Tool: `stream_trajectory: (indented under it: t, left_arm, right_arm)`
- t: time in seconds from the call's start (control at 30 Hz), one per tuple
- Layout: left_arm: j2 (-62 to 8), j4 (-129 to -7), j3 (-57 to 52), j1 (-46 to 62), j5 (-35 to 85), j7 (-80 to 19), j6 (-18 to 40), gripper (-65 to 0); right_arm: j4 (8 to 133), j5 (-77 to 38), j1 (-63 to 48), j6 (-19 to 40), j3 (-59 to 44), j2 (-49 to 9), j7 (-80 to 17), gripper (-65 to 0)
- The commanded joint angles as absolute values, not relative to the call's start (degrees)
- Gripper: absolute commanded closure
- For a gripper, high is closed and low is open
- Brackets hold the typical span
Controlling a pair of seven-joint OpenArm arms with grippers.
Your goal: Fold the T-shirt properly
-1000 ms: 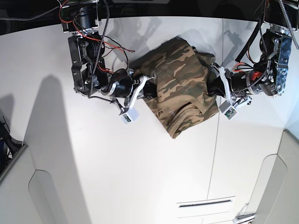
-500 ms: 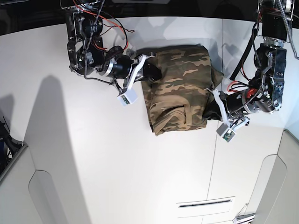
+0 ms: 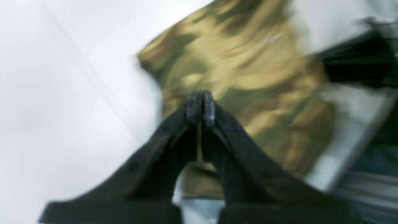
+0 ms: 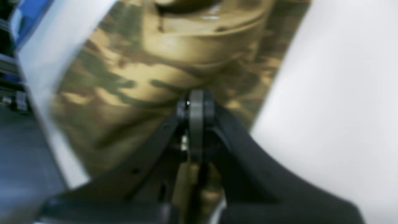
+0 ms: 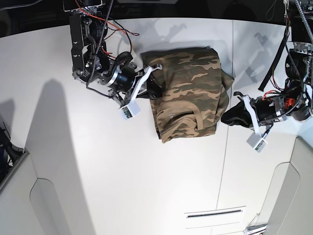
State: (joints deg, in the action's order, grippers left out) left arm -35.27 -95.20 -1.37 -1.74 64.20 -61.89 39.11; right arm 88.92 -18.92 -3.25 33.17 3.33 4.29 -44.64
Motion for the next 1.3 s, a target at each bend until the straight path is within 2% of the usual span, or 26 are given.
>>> stream_trajectory:
  t: [0.0, 0.07, 0.23, 0.4, 0.53, 0.9, 1.27]
  left_arm:
    - [-36.2, -96.1, -2.6, -1.6, 67.7, -62.4, 40.0, -1.5]
    - [-35.9, -96.1, -3.5, 0.5, 71.5, -64.2, 40.0, -1.5]
    - [-32.0, -96.0, -3.6, 5.2, 70.9, -64.3, 40.0, -1.5]
    - [-27.6, -95.2, -3.5, 5.7, 57.5, -57.6, 40.0, -1.5]
    - [-27.5, -94.4, -3.5, 5.5, 51.5, -52.9, 40.0, -1.5]
    - [-27.6, -94.4, -3.4, 2.1, 51.3, -52.9, 40.0, -1.5]
    - [-27.6, -94.4, -3.5, 2.1, 51.7, -55.5, 40.0, -1.5]
  right_arm:
    - [90.0, -19.2, -2.1, 33.1, 3.3, 4.6, -43.3, 0.0]
    - [89.9, -17.6, -1.8, 32.7, 3.3, 4.5, -43.3, 0.0]
    - [89.8, -17.5, -1.6, 32.8, 3.4, 4.5, -43.5, 0.0]
    - [89.8, -20.1, -1.7, 32.8, 3.5, 5.0, -44.4, 0.0]
    - [89.8, -22.4, -1.8, 32.8, 3.9, 4.9, -48.8, 0.0]
    - [89.8, -30.8, -2.0, 32.8, 4.4, 4.9, -55.6, 0.0]
    - [89.8, -30.9, -7.1, 33.8, 5.8, 4.9, -55.1, 0.0]
